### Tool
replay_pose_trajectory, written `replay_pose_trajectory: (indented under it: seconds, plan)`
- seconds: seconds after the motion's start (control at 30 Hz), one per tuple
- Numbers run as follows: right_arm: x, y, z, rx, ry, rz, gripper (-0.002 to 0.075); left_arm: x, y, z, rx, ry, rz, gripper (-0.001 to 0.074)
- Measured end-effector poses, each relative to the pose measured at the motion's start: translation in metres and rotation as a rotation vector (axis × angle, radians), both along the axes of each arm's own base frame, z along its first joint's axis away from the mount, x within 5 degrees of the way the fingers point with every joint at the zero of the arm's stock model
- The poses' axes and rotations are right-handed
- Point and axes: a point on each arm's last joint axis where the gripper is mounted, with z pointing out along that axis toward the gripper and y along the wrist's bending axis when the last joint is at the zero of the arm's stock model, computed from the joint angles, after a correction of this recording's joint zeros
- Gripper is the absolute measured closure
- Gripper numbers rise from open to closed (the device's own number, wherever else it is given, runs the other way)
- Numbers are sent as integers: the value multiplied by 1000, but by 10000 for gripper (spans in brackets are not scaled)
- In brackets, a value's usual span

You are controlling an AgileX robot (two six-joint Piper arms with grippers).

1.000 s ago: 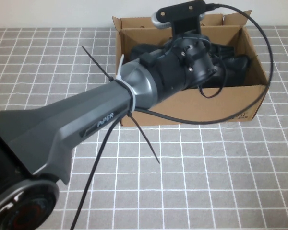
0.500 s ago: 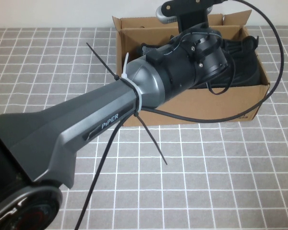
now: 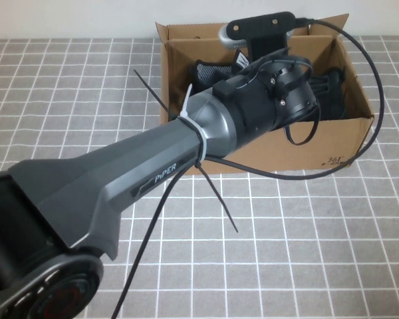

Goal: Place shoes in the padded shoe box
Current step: Place the shoe in the shoe box

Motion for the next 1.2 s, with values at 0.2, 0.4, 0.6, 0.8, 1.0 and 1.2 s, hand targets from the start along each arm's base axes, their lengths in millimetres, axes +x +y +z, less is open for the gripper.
replay_pose_trajectory:
  seconds: [0.2,0.4,0.6,0.8,1.0,1.2]
  plan:
    - [0,0,0,0,0,0,734,0,-1,-1,77,-21,-59,720]
    - [0,0,0,0,0,0,734,0,-1,-1,81,-24,-65,720]
    - [0,0,0,0,0,0,734,0,0,-1,120,-28,-82,677]
    - [0,0,0,0,0,0,734,1,2,3,175,-60,-101,398]
    - [0,0,0,0,0,0,734,-1,11,16,246,-85,-83,230]
    - [0,0,0,0,0,0,734,-11,30,49,398,-126,-102,342]
